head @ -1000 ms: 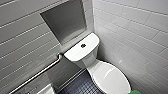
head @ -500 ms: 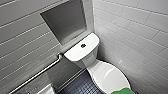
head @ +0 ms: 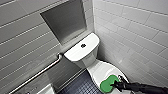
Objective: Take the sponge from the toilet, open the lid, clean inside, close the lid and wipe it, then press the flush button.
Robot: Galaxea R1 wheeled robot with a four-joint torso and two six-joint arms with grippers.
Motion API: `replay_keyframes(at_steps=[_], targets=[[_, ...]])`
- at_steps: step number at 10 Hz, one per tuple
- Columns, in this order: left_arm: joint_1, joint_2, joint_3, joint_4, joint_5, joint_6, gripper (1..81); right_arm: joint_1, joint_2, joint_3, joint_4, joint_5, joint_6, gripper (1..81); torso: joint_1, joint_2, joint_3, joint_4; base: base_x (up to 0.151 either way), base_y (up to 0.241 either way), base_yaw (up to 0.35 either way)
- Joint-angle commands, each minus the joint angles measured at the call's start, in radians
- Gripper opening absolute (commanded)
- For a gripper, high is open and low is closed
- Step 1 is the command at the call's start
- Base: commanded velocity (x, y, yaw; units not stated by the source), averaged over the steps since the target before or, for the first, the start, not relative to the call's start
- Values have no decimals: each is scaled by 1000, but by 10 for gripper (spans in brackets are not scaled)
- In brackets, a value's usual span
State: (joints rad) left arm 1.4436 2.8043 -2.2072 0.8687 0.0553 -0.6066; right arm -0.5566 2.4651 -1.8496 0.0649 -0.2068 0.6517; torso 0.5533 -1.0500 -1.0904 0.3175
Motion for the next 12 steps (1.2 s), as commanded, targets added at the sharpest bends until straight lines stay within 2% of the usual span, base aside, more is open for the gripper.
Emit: replay_keyframes(at_steps=[1, 3, 6, 8, 9, 12], targets=[[22, -18, 6, 7, 64, -1, 811, 307, 180, -190, -103, -364, -4, 10, 0, 0, 0, 0, 0, 0, 0], [22, -17, 6, 7, 64, 1, 811, 338, 286, -299, -135, -401, -4, 10, 0, 0, 0, 0, 0, 0, 0], [22, -24, 6, 6, 63, -1, 811, 289, 396, -446, -194, -369, -3, 10, 0, 0, 0, 0, 0, 0, 0], [27, -26, 6, 7, 64, 1, 811, 211, 430, -591, -203, -148, -10, 10, 0, 0, 0, 0, 0, 0, 0], [27, -26, 6, 7, 63, -1, 811, 201, 450, -650, -212, -88, -10, 10, 0, 0, 0, 0, 0, 0, 0], [28, -24, 6, 9, 64, -1, 811, 154, 427, -655, -200, -82, -6, 10, 0, 0, 0, 0, 0, 0, 0]])
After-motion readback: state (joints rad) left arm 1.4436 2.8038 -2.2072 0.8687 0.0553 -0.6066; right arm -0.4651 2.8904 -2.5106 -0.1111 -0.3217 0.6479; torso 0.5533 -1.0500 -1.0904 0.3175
